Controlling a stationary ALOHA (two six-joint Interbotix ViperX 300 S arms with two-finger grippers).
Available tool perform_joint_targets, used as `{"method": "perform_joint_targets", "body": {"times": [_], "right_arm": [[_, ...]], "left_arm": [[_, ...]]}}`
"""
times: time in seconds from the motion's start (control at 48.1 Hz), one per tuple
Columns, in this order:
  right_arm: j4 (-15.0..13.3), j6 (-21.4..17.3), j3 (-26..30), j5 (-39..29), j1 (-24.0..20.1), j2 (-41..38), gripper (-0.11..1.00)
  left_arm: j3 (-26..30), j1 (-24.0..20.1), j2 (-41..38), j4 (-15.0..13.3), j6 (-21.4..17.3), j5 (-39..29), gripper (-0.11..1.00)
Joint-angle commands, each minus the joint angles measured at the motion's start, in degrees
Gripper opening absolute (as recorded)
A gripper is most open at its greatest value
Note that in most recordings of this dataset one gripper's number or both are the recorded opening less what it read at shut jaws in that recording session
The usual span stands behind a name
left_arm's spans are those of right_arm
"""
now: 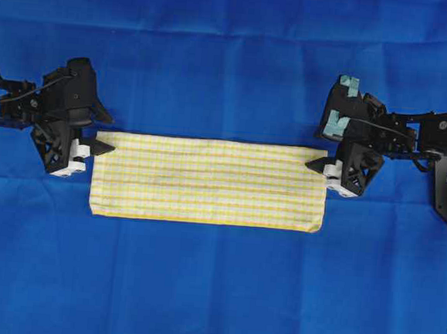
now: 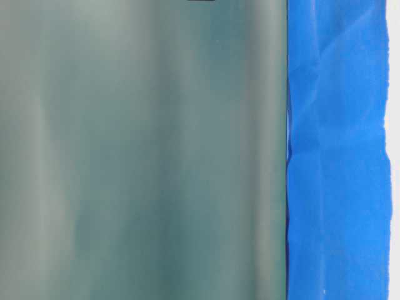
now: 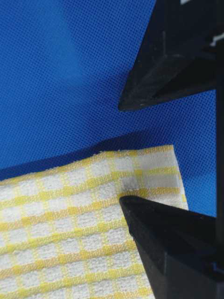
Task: Fold the yellow towel.
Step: 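Grasp the folded strip's left and right ends with both grippers, then lift the strip and rotate it to lie vertically on the table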
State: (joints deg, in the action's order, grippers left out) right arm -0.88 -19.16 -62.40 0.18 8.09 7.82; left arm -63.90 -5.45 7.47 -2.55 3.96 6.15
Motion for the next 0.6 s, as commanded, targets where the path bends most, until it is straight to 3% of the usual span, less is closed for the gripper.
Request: {"method": "perform_joint_targets", "body": {"times": [0.0,0.083,0.166,0.229,0.312,0.374,0.582], "right_arm": [[0.09,-0.09,0.79,0.09,0.00,0.35,0.70],[0.09,0.00,0.70,0.09,0.00,0.44,0.60],[0.00,0.18,0.53,-0.26,0.00,0.35,0.42],[0.00,0.26,0.53,-0.62,0.00,0.35,0.21],[0.00,0.18,0.53,-0.70,-0.18,0.44,0.03],[0.00,0.18,0.62,-0.53,-0.26,0.44,0.02],[0.00,0.18,0.62,-0.44,-0.26,0.44,0.02]], "left_arm": [[1.05,-0.09,0.35,0.00,0.35,-0.70,0.57],[1.32,-0.44,0.26,0.00,0.53,-2.20,0.54],[1.58,-0.62,0.09,0.00,0.26,-4.39,0.46],[2.02,-0.53,-0.18,0.00,0.00,-6.68,0.34],[2.72,-0.79,-0.44,0.00,0.44,-8.88,0.13],[3.16,-1.05,-0.70,0.00,0.62,-9.58,0.03],[3.96,-1.32,-1.05,0.00,0.53,-9.67,0.04]]}}
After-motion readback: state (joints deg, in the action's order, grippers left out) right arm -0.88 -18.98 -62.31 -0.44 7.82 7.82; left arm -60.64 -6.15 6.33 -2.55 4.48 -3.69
